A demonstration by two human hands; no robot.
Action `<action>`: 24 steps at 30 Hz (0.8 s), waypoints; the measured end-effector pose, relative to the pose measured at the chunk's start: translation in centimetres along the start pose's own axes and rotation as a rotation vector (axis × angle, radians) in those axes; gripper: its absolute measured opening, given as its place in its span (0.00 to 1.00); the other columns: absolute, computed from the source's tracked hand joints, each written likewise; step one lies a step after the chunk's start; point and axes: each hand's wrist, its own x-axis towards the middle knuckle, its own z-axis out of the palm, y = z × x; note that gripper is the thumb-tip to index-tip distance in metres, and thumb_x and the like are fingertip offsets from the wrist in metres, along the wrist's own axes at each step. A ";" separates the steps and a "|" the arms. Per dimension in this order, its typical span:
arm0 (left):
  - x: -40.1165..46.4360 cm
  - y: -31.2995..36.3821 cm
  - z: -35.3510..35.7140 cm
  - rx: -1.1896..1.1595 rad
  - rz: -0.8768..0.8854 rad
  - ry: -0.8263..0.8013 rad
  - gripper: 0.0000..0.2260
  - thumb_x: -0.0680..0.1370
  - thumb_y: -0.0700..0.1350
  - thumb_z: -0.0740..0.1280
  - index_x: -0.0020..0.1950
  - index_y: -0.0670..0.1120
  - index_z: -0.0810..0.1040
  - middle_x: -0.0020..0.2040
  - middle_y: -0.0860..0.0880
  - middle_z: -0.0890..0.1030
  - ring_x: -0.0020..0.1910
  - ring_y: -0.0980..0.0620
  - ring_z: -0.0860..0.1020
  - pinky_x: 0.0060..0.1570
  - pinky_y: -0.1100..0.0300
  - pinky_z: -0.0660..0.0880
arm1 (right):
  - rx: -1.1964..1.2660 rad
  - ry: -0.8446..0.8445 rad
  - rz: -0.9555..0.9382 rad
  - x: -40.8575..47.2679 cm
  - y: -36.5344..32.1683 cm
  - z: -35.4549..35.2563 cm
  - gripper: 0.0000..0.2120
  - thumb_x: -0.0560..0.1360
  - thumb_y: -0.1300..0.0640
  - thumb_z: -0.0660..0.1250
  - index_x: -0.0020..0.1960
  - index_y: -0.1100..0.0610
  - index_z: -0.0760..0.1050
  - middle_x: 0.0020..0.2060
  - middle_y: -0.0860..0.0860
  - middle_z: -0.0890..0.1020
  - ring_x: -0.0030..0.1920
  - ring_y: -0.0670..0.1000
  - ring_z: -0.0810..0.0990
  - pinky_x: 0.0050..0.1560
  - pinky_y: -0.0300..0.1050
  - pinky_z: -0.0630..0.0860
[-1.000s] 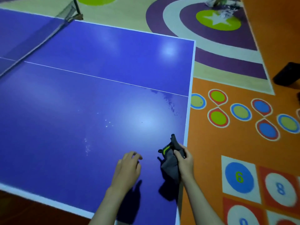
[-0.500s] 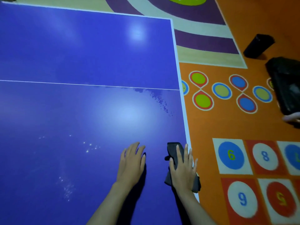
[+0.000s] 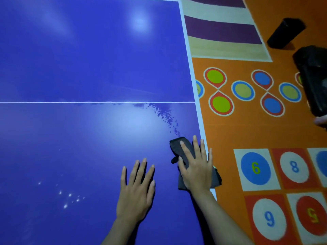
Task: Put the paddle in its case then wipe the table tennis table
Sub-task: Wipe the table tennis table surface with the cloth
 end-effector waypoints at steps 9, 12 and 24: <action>0.4 0.1 0.4 0.004 0.000 0.089 0.26 0.83 0.53 0.55 0.81 0.50 0.65 0.83 0.48 0.59 0.81 0.46 0.60 0.75 0.33 0.60 | -0.005 0.068 0.140 16.3 0.9 1.9 0.26 0.84 0.40 0.57 0.81 0.41 0.63 0.84 0.50 0.58 0.84 0.55 0.51 0.80 0.65 0.55; 0.5 0.1 0.7 0.005 0.001 0.111 0.26 0.82 0.53 0.56 0.81 0.50 0.66 0.83 0.48 0.60 0.81 0.46 0.61 0.74 0.32 0.61 | 0.014 0.093 0.113 20.0 1.3 2.4 0.24 0.84 0.41 0.57 0.80 0.42 0.66 0.83 0.49 0.61 0.83 0.55 0.55 0.80 0.64 0.57; 0.5 0.0 0.6 0.001 -0.012 0.089 0.24 0.85 0.53 0.52 0.81 0.50 0.66 0.83 0.49 0.58 0.82 0.47 0.57 0.78 0.36 0.55 | 0.062 0.090 -0.068 11.6 1.5 2.1 0.23 0.87 0.46 0.58 0.81 0.44 0.65 0.84 0.47 0.58 0.84 0.54 0.51 0.82 0.61 0.53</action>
